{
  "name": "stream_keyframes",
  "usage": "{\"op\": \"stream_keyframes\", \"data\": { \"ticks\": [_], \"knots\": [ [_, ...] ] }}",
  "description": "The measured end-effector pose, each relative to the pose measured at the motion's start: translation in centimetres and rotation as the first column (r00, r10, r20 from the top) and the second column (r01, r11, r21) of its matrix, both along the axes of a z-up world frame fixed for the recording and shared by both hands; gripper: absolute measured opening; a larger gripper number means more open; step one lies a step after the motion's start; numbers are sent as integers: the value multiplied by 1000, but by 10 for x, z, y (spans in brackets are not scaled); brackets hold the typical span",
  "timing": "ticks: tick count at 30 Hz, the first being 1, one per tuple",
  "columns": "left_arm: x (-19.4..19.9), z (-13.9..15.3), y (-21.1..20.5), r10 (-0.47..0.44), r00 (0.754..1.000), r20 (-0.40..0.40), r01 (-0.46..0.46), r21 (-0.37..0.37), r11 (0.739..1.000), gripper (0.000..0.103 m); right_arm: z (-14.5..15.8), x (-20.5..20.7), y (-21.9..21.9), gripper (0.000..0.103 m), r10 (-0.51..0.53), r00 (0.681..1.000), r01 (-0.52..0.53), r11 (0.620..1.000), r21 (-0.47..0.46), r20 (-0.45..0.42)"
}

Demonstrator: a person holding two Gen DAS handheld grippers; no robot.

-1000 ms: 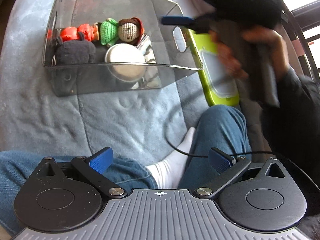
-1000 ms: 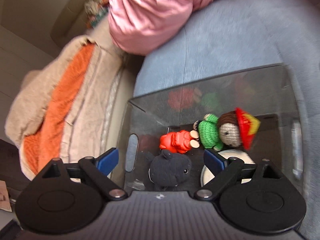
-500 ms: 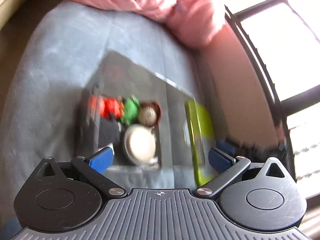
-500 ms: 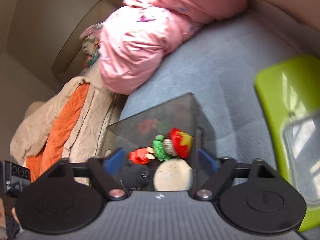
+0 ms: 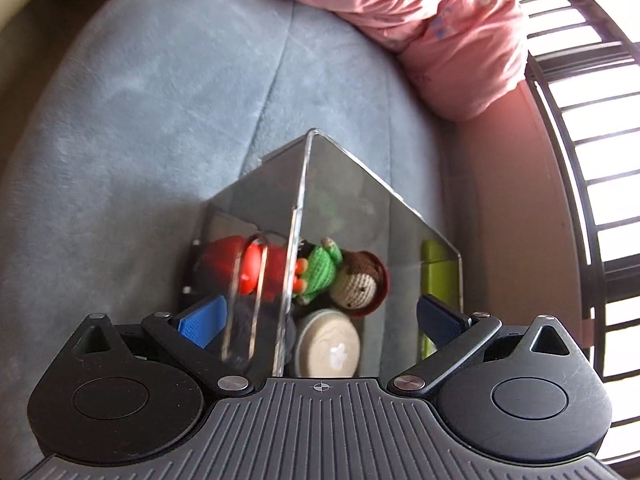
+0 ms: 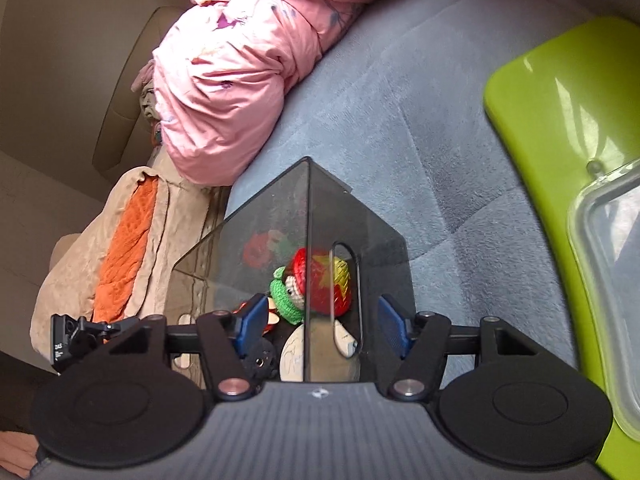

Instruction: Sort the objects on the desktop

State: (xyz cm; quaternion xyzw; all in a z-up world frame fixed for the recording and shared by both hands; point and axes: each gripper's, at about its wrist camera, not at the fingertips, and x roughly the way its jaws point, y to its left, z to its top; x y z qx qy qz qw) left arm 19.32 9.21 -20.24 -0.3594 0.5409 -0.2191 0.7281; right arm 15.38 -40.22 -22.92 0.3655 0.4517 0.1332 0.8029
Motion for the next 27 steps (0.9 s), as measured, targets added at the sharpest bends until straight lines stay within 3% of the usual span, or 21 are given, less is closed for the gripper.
{"op": "stream_keyframes", "data": {
  "ticks": [4, 7, 9, 15, 16, 27],
  "knots": [
    [10, -1, -5, 0, 1000, -5, 0, -44, 999, 103, -14, 13, 3, 56, 6, 1000, -5, 999, 38, -22],
    [15, -4, -13, -16, 1000, -17, 16, -11, 1000, 102, -20, 19, 8, 49, 2, 999, 0, 999, 49, -36],
    [10, 3, -21, -45, 999, 16, 45, -4, 999, 99, -21, 21, 12, 38, -22, 999, 23, 1000, 16, -48],
    [-10, 11, -31, -92, 995, 45, 90, 33, 995, 98, -10, 14, 20, 32, 13, 999, -17, 997, -82, -48],
    [-13, 10, -30, -95, 995, 38, 93, 44, 995, 98, -7, 11, 20, 19, 20, 999, -24, 996, -86, -40],
    [-30, 5, -25, -81, 997, 19, 79, 71, 994, 98, 12, -15, 26, 20, 35, 999, -38, 994, -105, -31]
  ]
}}
